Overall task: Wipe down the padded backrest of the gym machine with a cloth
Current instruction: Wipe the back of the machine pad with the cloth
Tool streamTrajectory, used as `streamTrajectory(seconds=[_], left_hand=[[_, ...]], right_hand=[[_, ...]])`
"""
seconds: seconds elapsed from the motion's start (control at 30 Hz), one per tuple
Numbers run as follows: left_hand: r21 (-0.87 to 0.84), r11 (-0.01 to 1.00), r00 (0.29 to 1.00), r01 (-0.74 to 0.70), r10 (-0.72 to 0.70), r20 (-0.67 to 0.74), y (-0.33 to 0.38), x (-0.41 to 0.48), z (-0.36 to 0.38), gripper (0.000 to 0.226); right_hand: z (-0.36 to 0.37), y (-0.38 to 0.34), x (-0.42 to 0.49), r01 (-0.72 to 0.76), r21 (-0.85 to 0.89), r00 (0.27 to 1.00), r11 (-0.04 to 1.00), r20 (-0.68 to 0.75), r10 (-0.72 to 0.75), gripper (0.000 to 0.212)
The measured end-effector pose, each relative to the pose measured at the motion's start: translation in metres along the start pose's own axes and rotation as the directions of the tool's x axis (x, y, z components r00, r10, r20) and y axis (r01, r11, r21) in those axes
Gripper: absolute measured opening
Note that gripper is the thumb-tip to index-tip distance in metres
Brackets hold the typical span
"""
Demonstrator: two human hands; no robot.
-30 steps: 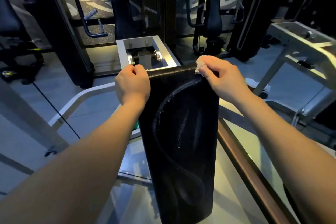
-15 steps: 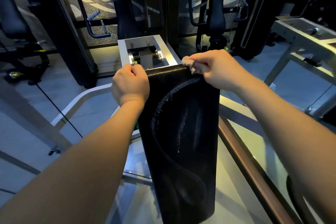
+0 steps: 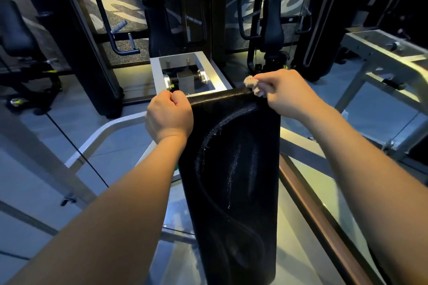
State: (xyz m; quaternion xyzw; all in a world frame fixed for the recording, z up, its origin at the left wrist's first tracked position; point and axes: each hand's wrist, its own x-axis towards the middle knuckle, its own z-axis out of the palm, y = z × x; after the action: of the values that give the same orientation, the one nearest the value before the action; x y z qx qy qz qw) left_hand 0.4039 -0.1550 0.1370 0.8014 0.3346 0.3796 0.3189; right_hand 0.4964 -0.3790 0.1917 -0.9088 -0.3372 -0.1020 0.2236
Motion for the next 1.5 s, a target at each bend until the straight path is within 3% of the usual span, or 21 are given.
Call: streamTrajectory(seconds=[0.1, 0.23, 0.33, 0.43, 0.53, 0.63, 0.7, 0.8, 1.0, 1.07, 1.2, 1.27, 1.33, 1.43, 1.5], left_hand=[[-0.001, 1.000, 1.000, -0.014, 0.014, 0.000, 0.000, 0.000, 0.000, 0.036], [0.016, 1.000, 1.000, 0.001, -0.001, 0.013, 0.002, -0.002, -0.002, 0.035], [0.028, 1.000, 1.000, 0.003, -0.003, 0.017, 0.004, -0.002, -0.004, 0.035], [0.025, 1.000, 1.000, -0.007, 0.007, 0.013, 0.003, -0.003, -0.004, 0.035], [0.025, 1.000, 1.000, -0.016, 0.016, 0.012, 0.003, -0.003, -0.003, 0.035], [0.020, 1.000, 1.000, -0.019, 0.018, 0.013, 0.004, -0.004, -0.004, 0.035], [0.031, 0.999, 1.000, -0.017, 0.017, 0.012, 0.005, -0.005, -0.005, 0.035], [0.035, 0.999, 1.000, -0.028, 0.028, 0.005, 0.005, -0.005, -0.006, 0.034], [0.027, 1.000, 1.000, -0.012, 0.012, 0.002, 0.006, -0.006, -0.005, 0.034], [0.019, 1.000, 1.000, -0.011, 0.011, 0.001, 0.005, -0.006, -0.005, 0.034], [0.008, 1.000, 1.000, -0.016, 0.016, -0.010, 0.004, -0.006, -0.002, 0.034], [0.015, 1.000, 1.000, 0.000, 0.000, -0.012, 0.004, -0.006, -0.003, 0.034], [0.021, 1.000, 1.000, -0.004, 0.004, -0.012, 0.005, -0.007, -0.004, 0.034], [0.021, 1.000, 1.000, -0.013, 0.013, -0.008, 0.006, -0.007, -0.004, 0.034], [0.028, 0.999, 1.000, -0.016, 0.016, -0.007, 0.006, -0.007, -0.004, 0.034]], right_hand=[[0.020, -0.026, 0.004, -0.011, -0.006, 0.998, 1.000, -0.058, 0.011, 0.028], [0.029, -0.055, 0.004, 0.168, 0.016, 0.985, 0.986, 0.029, -0.169, 0.027], [0.006, -0.023, 0.005, 0.061, 0.032, 0.995, 0.998, 0.077, -0.063, 0.037], [0.008, -0.010, 0.006, -0.052, -0.004, 0.998, 0.999, -0.048, 0.051, 0.030], [0.031, -0.037, 0.004, 0.061, -0.071, 0.995, 0.996, -0.079, -0.067, 0.028], [0.027, -0.030, -0.001, 0.150, -0.009, 0.987, 0.989, -0.057, -0.150, 0.027], [0.016, -0.007, -0.003, 0.071, 0.088, 0.995, 0.994, -0.081, -0.063, 0.032], [0.016, 0.019, -0.010, -0.161, 0.323, 0.966, 0.933, -0.143, 0.216, 0.035], [0.020, 0.026, -0.015, -0.199, 0.699, 0.927, 0.687, -0.094, 0.363, 0.034], [0.033, 0.037, -0.029, -0.265, 0.746, 0.895, 0.610, -0.045, 0.444, 0.033], [0.084, 0.058, -0.079, -0.544, 0.677, 0.775, 0.495, 0.179, 0.607, 0.034], [0.086, 0.056, -0.077, -0.516, 0.753, 0.760, 0.409, 0.183, 0.623, 0.035], [0.072, 0.050, -0.059, -0.387, 0.858, 0.776, 0.337, 0.105, 0.622, 0.036], [0.061, 0.044, -0.041, -0.273, 0.863, 0.809, 0.425, -0.034, 0.587, 0.038], [0.075, 0.046, -0.053, -0.293, 0.852, 0.796, 0.434, -0.034, 0.604, 0.042]])
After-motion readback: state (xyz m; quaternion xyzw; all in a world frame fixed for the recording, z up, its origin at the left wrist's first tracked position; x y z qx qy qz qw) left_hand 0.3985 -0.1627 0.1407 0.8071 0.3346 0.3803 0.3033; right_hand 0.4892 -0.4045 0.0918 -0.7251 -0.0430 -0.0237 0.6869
